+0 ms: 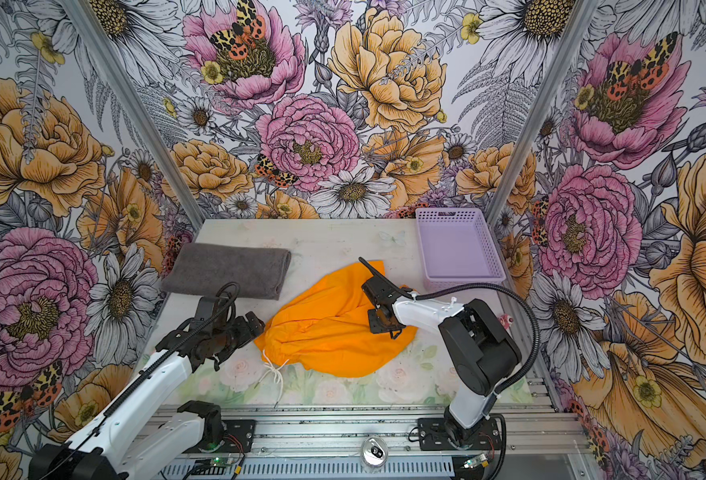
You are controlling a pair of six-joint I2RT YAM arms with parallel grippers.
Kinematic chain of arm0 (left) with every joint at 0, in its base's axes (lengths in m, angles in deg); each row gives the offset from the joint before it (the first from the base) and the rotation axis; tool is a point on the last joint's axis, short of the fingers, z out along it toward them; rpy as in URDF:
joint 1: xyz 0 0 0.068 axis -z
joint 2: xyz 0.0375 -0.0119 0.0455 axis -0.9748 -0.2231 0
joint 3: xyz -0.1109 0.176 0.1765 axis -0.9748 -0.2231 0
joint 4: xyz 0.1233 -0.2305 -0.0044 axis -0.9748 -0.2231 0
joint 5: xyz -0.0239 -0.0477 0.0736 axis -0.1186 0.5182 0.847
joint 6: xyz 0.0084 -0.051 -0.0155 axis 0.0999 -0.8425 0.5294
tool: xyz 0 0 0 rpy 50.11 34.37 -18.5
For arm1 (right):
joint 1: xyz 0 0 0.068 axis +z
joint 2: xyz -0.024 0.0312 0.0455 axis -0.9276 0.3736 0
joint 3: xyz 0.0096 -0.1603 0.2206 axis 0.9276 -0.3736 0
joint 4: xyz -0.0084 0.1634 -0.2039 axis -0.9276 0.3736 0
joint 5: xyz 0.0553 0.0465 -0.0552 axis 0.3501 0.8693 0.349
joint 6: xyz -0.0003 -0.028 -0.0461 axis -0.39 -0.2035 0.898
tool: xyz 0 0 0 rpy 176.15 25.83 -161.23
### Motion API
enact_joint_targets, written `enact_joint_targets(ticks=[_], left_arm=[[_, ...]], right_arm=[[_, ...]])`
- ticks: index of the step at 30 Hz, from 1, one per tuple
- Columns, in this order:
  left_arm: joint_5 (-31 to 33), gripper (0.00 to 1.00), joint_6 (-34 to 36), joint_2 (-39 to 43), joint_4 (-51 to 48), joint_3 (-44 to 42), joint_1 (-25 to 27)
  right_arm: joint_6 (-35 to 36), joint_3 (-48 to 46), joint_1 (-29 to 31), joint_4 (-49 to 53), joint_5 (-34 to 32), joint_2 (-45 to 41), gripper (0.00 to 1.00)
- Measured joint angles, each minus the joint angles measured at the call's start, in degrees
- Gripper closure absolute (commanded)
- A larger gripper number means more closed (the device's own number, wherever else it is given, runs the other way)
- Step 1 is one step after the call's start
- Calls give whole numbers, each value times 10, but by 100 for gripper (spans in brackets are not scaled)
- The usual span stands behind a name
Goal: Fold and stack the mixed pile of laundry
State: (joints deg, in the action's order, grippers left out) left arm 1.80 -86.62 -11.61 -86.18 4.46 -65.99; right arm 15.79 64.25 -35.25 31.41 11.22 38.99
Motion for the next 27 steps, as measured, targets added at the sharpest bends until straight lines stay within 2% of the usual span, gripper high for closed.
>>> enact_joint_targets(ticks=[4, 12, 13, 18, 20, 23, 27], left_arm=[[-2, 20, -15, -27, 28, -23, 12], [-5, 40, -15, -118, 97, -29, 45], [-5, 45, -15, -127, 103, -28, 46], [3, 88, -2, -169, 122, -14, 48], [9, 99, 9, -166, 120, -3, 48], [20, 100, 29, -161, 104, 33, 46], [30, 100, 61, -155, 82, 105, 44]], right_arm=[[-18, -25, 0, 16, -4, -26, 57], [-25, -15, 0, 49, -2, -26, 56], [-25, -12, -1, 56, -2, -26, 55], [-10, 48, -19, 100, 2, -37, 45], [3, 94, -33, 104, 1, -34, 41], [28, 184, -61, 101, -7, 1, 36], [56, 282, -103, 67, -15, 94, 34]])
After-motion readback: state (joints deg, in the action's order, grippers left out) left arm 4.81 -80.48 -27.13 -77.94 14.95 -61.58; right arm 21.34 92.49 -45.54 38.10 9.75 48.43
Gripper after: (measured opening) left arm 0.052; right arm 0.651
